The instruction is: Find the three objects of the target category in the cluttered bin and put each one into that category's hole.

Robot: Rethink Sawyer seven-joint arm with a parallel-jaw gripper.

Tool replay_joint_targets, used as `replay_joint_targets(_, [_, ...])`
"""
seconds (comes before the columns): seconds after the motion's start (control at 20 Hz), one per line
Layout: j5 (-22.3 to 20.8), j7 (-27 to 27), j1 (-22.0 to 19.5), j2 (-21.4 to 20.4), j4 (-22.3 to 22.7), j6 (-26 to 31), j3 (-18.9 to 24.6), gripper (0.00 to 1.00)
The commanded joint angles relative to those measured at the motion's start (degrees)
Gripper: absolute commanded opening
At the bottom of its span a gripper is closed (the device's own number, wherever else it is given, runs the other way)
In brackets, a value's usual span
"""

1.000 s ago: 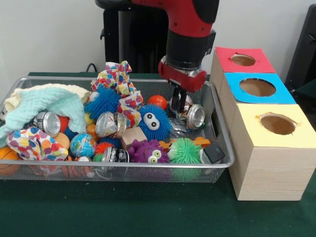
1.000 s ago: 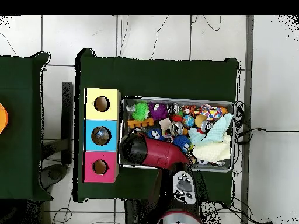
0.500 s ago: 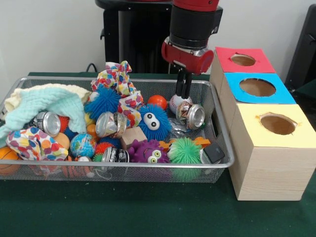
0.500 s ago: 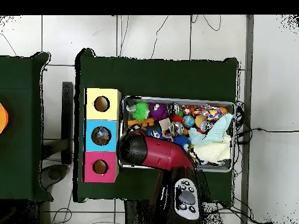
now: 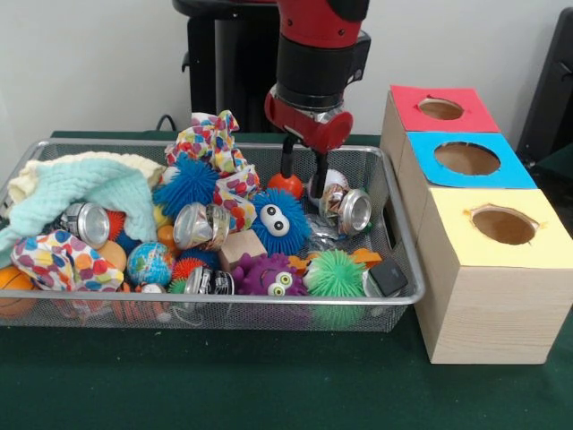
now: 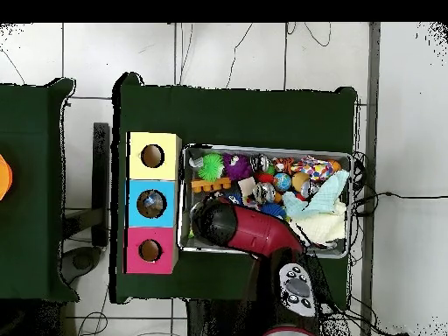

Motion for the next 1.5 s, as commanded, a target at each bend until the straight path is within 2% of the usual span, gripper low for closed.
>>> replay_joint_targets(0.05, [-2.4, 2.4, -1.0, 2.8, -2.5, -3.3, 3.3, 1.0])
replay_joint_targets(1.0, [-0.5, 4.5, 1.7, 4.1, -4.4, -5.0, 3.7, 1.0])
replay_joint_targets(1.5, [0.2, 5.9, 3.4, 8.5, -7.9, -7.9, 2.0, 1.0])
